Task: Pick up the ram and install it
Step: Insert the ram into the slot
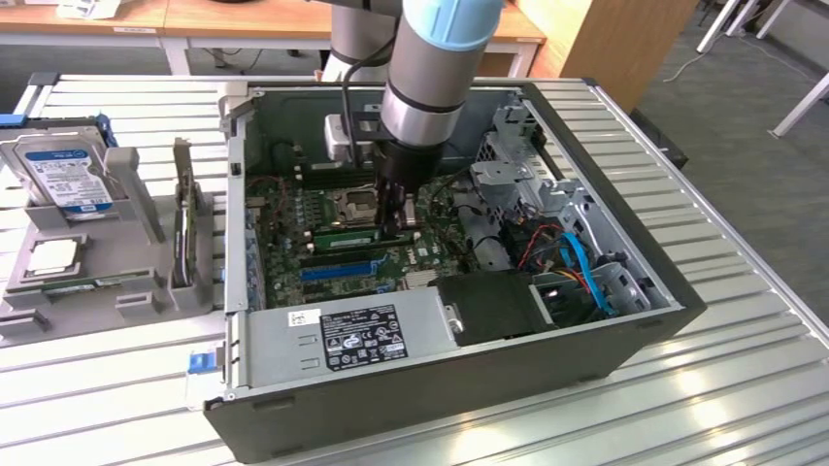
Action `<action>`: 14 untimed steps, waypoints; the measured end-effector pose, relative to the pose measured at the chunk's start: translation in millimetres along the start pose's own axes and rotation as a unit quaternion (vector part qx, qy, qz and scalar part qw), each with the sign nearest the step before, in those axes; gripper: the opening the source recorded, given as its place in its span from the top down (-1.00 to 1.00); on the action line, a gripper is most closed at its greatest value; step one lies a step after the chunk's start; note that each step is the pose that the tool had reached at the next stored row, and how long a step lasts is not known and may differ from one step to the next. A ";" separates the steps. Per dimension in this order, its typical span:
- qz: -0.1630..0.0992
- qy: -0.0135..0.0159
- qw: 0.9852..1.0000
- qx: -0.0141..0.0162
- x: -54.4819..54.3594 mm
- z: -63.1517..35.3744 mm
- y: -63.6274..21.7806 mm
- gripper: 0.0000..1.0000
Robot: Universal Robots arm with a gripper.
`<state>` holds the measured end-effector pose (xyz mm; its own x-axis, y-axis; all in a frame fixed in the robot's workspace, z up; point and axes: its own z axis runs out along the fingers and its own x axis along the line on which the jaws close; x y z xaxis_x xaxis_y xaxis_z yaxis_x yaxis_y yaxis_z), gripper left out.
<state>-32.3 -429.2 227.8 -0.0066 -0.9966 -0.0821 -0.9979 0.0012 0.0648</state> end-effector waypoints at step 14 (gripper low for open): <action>0.000 0.000 1.000 0.000 -3.3 -39.7 2.3 0.36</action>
<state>-32.0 -429.1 267.7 -0.0065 -0.9966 -0.0822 -0.9979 0.0012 0.0648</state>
